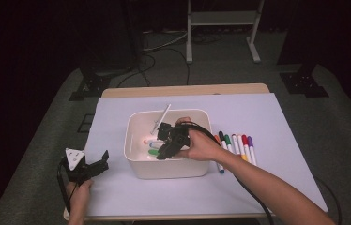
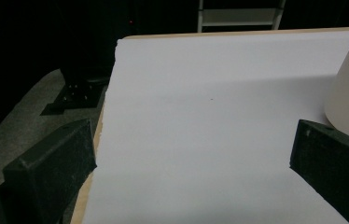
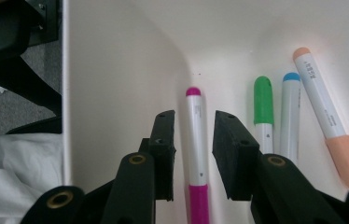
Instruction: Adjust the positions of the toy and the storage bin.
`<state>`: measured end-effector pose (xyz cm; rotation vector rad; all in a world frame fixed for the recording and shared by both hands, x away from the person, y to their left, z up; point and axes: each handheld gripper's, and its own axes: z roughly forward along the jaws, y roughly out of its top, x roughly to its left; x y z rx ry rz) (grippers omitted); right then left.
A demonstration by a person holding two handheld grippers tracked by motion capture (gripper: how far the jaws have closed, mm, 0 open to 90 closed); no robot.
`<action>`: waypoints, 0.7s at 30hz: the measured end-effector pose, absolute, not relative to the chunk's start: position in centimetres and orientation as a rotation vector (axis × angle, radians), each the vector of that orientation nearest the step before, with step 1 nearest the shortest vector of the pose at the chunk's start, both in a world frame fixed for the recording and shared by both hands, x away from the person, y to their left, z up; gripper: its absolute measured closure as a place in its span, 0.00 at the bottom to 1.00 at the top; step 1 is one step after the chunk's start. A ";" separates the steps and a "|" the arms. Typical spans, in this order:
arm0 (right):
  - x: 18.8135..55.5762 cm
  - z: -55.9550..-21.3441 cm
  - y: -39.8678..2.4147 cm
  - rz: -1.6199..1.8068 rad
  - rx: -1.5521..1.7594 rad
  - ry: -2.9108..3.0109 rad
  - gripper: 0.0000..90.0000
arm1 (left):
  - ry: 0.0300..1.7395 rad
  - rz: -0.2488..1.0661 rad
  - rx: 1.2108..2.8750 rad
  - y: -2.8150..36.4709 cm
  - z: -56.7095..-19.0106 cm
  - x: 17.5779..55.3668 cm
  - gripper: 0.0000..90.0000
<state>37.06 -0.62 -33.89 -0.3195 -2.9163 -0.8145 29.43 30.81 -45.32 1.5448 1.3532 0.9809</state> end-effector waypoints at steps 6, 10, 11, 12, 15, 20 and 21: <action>36.8 -31.8 -2.7 -0.919 -0.361 -2.889 0.74 | 1.353 0.981 1.546 30.7 -45.3 29.4 0.00; 36.6 -30.3 -5.1 -0.992 -0.409 -2.876 0.70 | 1.352 0.981 1.553 30.7 -45.3 29.4 0.00; 36.6 -30.0 -5.7 -1.008 -0.421 -2.879 0.70 | 1.352 0.982 1.553 30.7 -45.3 29.4 0.00; 36.5 -29.8 -6.4 -1.024 -0.436 -2.875 0.69 | 1.352 0.983 1.553 30.7 -45.3 29.4 0.00; 36.4 -29.2 -8.6 -1.058 -0.492 -2.874 0.67 | 1.352 0.983 1.554 30.7 -45.3 29.4 0.00; 36.3 -28.8 -12.5 -1.110 -0.591 -2.861 0.64 | 1.350 0.989 1.557 30.7 -45.3 29.4 0.00; 36.3 -28.8 -13.3 -1.118 -0.612 -2.859 0.63 | 1.349 0.989 1.560 30.7 -45.3 29.4 0.00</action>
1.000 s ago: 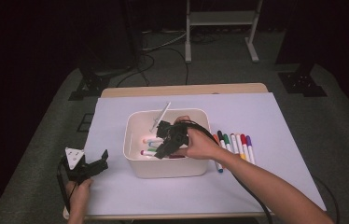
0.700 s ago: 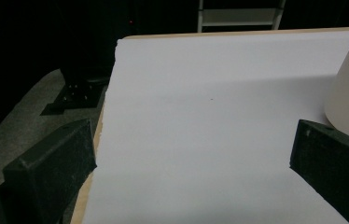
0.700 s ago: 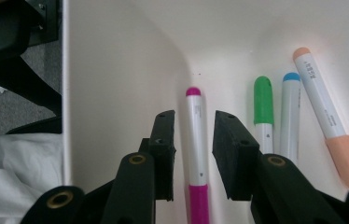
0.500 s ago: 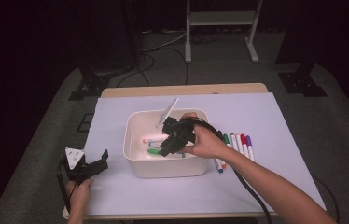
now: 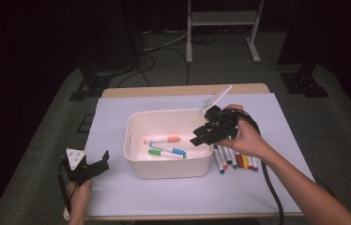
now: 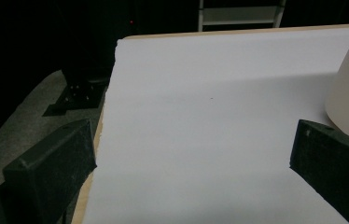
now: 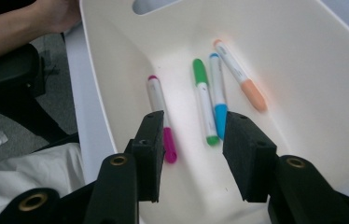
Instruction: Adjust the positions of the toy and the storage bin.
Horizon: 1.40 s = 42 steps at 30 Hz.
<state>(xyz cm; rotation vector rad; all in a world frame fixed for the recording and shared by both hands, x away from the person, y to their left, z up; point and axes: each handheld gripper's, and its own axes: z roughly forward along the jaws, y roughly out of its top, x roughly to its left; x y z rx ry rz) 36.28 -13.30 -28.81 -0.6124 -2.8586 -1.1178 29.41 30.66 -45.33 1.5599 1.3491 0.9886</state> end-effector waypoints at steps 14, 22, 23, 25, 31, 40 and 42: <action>36.3 -32.2 -22.5 -1.136 -0.936 -2.816 0.60 | 1.350 0.993 1.562 30.6 -45.3 29.4 0.00; 36.7 -36.2 -25.9 -1.076 -1.098 -2.761 0.59 | 1.350 0.995 1.563 30.6 -45.3 29.4 0.00; 36.7 -36.7 -26.3 -1.073 -1.119 -2.751 0.59 | 1.350 0.995 1.561 30.6 -45.3 29.4 0.00; 36.8 -37.5 -27.1 -1.065 -1.161 -2.741 0.59 | 1.350 0.995 1.561 30.6 -45.3 29.4 0.00; 36.8 -39.4 -28.9 -1.026 -1.281 -2.748 0.60 | 1.350 0.996 1.559 30.6 -45.3 29.4 0.00; 37.2 -41.7 -30.1 -0.949 -1.460 -2.782 0.64 | 1.348 0.998 1.559 30.6 -45.3 29.4 0.00; 37.3 -42.1 -30.3 -0.944 -1.481 -2.778 0.64 | 1.349 0.997 1.557 30.6 -45.3 29.4 0.00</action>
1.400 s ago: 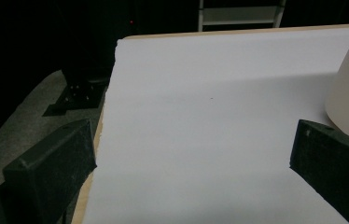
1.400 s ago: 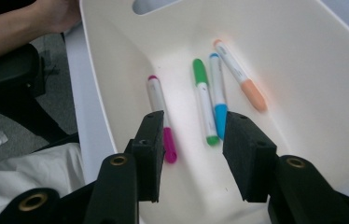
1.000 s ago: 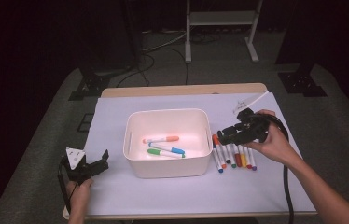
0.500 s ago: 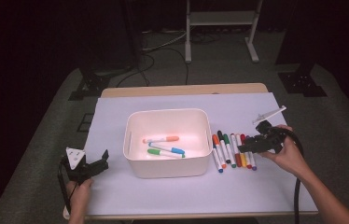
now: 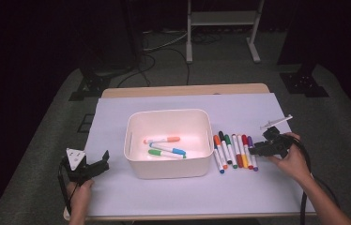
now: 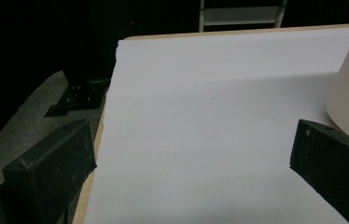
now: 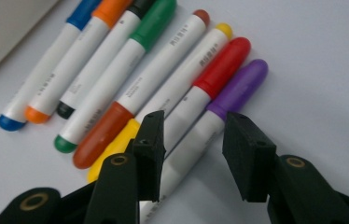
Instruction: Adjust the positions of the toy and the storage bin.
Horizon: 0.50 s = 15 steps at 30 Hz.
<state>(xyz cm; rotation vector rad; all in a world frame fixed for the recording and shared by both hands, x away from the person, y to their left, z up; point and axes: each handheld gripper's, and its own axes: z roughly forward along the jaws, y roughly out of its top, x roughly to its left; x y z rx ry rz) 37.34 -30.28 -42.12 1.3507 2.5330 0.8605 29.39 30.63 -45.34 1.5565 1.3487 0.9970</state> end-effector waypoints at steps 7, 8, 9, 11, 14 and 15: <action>37.4 -42.8 -30.7 0.838 1.386 2.500 0.65 | 1.345 1.000 1.558 30.6 -45.3 29.4 0.00; 37.3 -42.9 -30.8 0.825 1.387 2.497 0.65 | 1.344 1.000 1.559 30.6 -45.3 29.4 0.00; 37.2 -43.1 -31.0 0.812 1.388 2.495 0.65 | 1.345 1.000 1.559 30.6 -45.3 29.4 0.00; 37.0 -43.3 -31.3 0.789 1.400 2.480 0.66 | 1.347 0.999 1.557 30.6 -45.3 29.4 0.00; 36.7 -43.5 -31.9 0.778 1.427 2.457 0.69 | 1.346 0.999 1.557 30.6 -45.3 29.4 0.00; 36.5 -43.6 -32.2 0.771 1.428 2.446 0.71 | 1.346 1.000 1.558 30.6 -45.3 29.4 0.00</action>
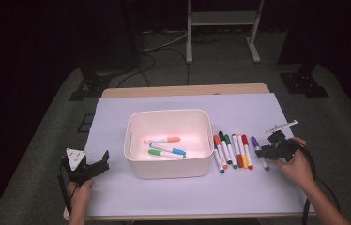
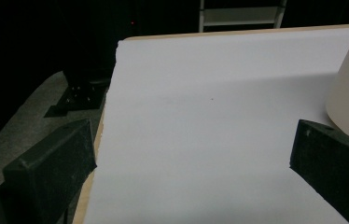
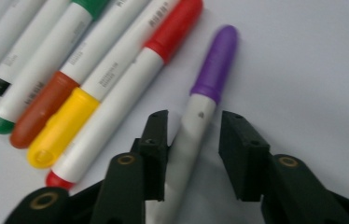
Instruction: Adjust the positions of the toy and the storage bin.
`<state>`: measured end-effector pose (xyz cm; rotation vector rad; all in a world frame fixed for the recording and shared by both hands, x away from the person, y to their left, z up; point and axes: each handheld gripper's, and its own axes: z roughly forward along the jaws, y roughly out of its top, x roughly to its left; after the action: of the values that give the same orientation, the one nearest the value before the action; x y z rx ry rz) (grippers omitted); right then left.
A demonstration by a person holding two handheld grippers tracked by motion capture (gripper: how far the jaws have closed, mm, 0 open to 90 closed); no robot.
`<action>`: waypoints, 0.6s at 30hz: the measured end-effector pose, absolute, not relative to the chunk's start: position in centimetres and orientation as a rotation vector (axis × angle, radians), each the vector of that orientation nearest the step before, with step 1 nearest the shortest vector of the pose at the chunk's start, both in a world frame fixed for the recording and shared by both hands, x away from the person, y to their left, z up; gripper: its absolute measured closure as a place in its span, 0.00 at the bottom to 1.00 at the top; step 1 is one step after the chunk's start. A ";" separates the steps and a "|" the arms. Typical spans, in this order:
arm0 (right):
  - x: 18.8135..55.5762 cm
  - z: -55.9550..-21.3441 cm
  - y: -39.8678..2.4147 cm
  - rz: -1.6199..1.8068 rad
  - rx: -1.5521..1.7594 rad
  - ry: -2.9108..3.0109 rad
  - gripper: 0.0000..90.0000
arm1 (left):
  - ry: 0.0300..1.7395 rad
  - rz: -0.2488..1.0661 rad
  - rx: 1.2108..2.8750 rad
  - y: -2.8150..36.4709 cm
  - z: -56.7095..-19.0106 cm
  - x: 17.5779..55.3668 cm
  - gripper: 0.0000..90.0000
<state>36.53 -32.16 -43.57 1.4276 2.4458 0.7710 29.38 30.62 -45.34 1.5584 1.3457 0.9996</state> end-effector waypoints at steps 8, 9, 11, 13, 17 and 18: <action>35.9 -43.6 -33.7 0.727 1.439 2.408 0.84 | 1.343 1.003 1.560 30.6 -45.3 29.3 0.00; 35.8 -43.5 -33.9 0.727 1.448 2.412 0.84 | 1.344 1.002 1.559 30.6 -45.3 29.4 0.00; 35.5 -43.4 -34.4 0.739 1.462 2.421 0.84 | 1.347 1.001 1.559 30.6 -45.3 29.4 0.00; 35.1 -43.1 -34.8 0.778 1.479 2.435 0.84 | 1.348 1.001 1.558 30.6 -45.3 29.4 0.00; 33.9 -41.7 -34.8 0.878 1.458 2.446 0.84 | 1.352 0.999 1.556 30.6 -45.3 29.4 0.00; 33.6 -41.2 -34.6 0.913 1.447 2.448 0.84 | 1.351 1.001 1.557 30.6 -45.3 29.4 0.00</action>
<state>33.57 -34.60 -41.24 1.4474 2.4476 0.9133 29.40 30.61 -45.34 1.5575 1.3515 1.0011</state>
